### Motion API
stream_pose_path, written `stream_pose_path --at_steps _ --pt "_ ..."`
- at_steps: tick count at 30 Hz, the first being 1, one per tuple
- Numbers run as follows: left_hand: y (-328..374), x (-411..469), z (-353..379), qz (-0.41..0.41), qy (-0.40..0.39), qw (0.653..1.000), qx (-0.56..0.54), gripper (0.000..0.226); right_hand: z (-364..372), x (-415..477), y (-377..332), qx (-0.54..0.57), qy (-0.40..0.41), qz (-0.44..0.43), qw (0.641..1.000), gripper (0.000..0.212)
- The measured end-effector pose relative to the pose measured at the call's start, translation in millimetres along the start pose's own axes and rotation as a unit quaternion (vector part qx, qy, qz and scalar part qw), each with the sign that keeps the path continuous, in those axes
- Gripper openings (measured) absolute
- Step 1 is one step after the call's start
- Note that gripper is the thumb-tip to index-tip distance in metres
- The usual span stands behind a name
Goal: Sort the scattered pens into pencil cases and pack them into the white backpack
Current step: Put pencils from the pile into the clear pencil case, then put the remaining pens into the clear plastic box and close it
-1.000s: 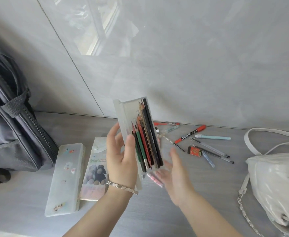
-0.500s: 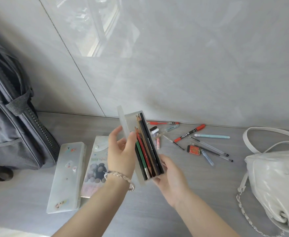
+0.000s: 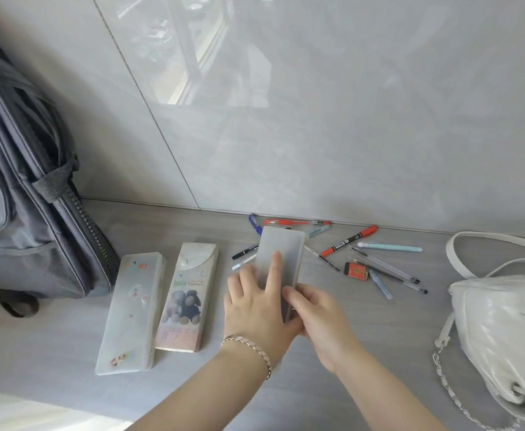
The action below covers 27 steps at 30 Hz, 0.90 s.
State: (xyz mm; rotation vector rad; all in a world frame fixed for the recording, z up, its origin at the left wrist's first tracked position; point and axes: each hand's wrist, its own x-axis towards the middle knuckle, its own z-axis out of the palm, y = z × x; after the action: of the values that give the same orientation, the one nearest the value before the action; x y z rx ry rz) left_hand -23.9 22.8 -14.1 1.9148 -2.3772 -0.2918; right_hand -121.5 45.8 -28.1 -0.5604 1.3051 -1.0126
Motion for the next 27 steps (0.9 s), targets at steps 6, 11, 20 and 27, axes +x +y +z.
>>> stream_pose_path --at_steps 6,11,20,27 --pt "-8.1 -3.8 -2.8 0.024 0.009 0.999 0.029 0.084 6.6 -1.4 5.2 -0.042 0.011 -0.026 0.999 0.027" --pt "-35.3 9.3 -3.9 -0.073 -0.088 0.993 -0.001 0.074 8.6 8.4 2.8 -0.119 -0.031 0.015 0.992 0.023" --pt "-135.2 50.9 28.0 -0.198 -0.122 0.972 0.006 0.059 6.7 16.9 9.9 -0.182 -0.017 0.044 0.982 0.019" --pt "-189.2 30.4 30.1 -0.29 0.007 0.952 -0.102 0.044 5.1 18.4 17.8 -0.18 -0.008 0.044 0.983 0.018"
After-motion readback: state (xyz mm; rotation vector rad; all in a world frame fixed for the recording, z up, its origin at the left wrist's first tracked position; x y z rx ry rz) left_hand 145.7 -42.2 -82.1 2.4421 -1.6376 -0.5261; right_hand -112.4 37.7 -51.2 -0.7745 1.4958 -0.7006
